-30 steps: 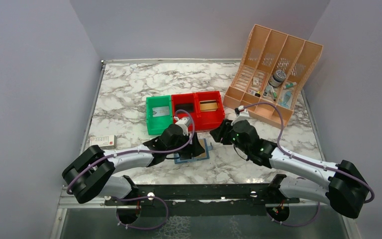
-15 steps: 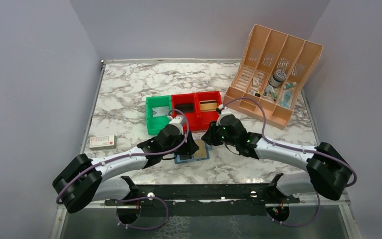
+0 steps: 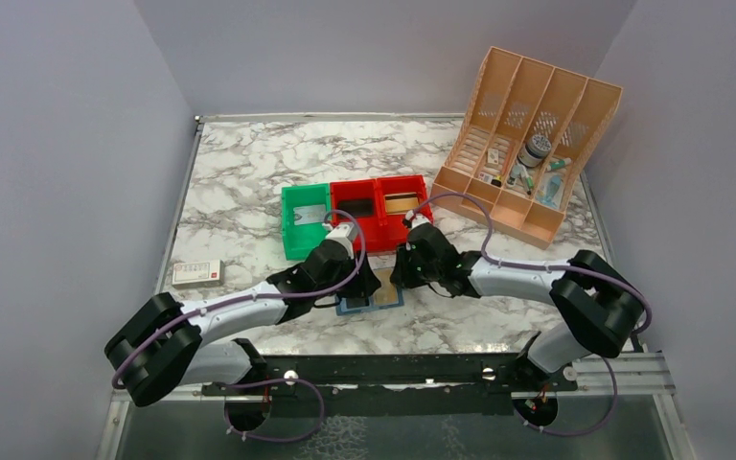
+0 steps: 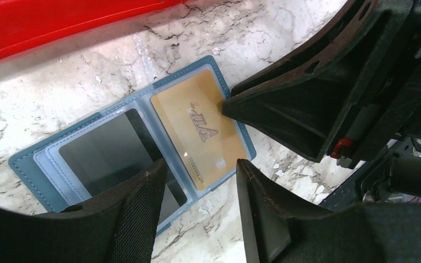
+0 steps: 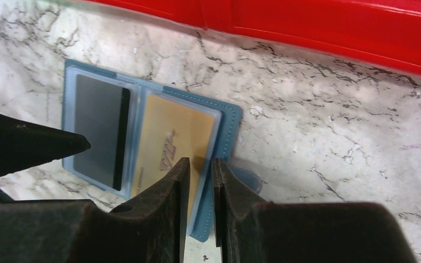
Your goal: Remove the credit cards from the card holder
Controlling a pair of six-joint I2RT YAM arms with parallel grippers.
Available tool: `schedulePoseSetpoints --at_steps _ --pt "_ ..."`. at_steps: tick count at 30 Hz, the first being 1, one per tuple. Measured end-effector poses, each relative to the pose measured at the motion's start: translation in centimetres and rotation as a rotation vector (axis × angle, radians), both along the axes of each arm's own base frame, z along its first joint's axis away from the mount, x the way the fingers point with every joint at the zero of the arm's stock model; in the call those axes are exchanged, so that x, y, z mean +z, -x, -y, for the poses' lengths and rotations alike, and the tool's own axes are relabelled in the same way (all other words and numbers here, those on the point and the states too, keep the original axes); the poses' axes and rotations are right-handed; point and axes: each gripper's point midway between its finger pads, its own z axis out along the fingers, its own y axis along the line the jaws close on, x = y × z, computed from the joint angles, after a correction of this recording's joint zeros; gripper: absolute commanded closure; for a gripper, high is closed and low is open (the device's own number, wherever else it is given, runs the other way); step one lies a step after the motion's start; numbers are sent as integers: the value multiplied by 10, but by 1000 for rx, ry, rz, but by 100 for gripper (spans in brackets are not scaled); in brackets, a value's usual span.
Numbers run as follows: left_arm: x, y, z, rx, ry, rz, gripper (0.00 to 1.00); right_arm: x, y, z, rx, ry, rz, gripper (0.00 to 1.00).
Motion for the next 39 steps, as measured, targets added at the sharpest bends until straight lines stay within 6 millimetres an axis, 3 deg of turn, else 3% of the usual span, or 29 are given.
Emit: schedulePoseSetpoints --at_steps 10,17,39 --pt "-21 -1 3 7 -27 -47 55 -11 -1 5 -16 41 -14 81" --pt "-36 0 2 33 -44 -95 65 -10 -4 5 -24 47 -7 81" --pt "-42 -11 11 103 -4 -122 78 -14 -5 6 -23 62 -8 82"
